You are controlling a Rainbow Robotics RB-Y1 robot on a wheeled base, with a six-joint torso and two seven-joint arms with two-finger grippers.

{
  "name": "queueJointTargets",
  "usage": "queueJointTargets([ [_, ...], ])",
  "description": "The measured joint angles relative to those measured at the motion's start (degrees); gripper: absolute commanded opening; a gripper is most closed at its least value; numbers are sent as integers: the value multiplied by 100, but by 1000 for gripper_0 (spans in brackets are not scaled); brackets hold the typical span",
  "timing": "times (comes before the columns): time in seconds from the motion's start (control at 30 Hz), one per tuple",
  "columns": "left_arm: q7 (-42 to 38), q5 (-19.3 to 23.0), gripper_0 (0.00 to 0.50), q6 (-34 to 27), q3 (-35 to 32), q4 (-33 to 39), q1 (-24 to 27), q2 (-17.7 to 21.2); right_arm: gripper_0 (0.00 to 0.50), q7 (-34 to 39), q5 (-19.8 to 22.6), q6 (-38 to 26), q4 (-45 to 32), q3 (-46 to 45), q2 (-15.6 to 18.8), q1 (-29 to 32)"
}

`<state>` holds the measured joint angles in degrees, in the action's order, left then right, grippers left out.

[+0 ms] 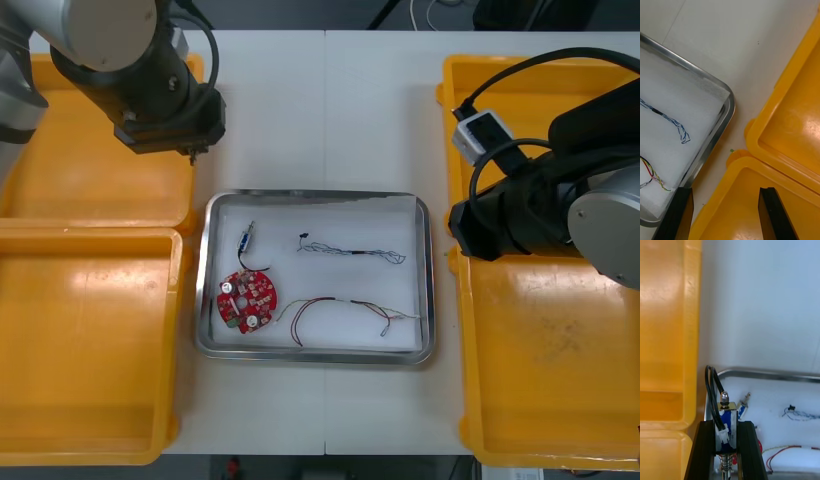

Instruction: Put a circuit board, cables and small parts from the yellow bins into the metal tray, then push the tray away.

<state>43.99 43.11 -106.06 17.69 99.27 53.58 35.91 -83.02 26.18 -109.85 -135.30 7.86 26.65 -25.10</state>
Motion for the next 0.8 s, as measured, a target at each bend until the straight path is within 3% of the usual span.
queueJointTargets([
  [0.27, -2, 477, 0, -48, 552, 371, -56, -6, 500, 113, 519, 0, -236, -1052, 157, 558],
  [0.47, -4, 458, 0, 57, 1036, 381, -57, -66, 500, 115, 640, 0, -361, -1902, 260, 1171],
  [0.8, -8, 281, 0, 865, 1888, -96, -58, -236, 500, 171, 1101, 0, -374, -2675, 388, 1872],
])
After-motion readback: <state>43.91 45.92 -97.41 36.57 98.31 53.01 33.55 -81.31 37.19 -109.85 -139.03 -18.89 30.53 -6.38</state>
